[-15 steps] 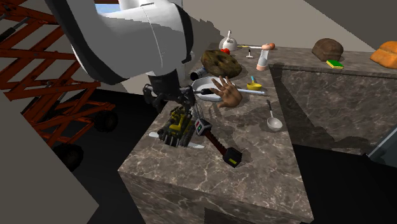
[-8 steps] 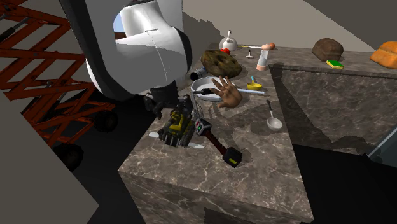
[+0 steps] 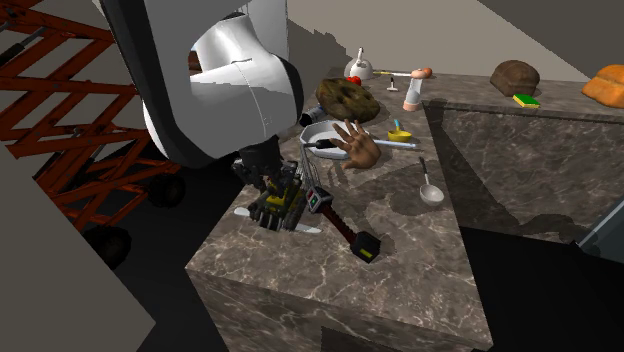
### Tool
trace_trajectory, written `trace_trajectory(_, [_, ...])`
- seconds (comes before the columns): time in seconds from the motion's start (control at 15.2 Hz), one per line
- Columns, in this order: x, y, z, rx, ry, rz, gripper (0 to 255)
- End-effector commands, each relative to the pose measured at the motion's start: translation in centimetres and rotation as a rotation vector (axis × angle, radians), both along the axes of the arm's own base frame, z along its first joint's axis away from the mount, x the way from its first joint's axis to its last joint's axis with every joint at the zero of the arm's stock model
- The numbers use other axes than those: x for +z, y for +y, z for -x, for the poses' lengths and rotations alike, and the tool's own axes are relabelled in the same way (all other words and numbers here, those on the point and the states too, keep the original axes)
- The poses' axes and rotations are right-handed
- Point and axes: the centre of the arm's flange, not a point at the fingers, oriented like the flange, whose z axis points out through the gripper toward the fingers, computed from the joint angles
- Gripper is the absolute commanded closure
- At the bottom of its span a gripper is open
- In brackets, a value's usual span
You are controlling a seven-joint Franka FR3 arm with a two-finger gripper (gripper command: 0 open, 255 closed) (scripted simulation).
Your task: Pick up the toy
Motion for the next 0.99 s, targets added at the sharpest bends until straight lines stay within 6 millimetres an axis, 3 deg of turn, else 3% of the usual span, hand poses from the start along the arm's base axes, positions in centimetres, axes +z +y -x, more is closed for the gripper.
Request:
trace_trajectory(0.0, [0.0, 0.0, 0.0, 0.000, 0.000, 0.000, 255])
trace_trajectory(0.26, [0.0, 0.0, 0.0, 0.000, 0.000, 0.000, 255])
trace_trajectory(0.92, [5.3, 0.0, 0.0, 0.000, 0.000, 0.000, 255])
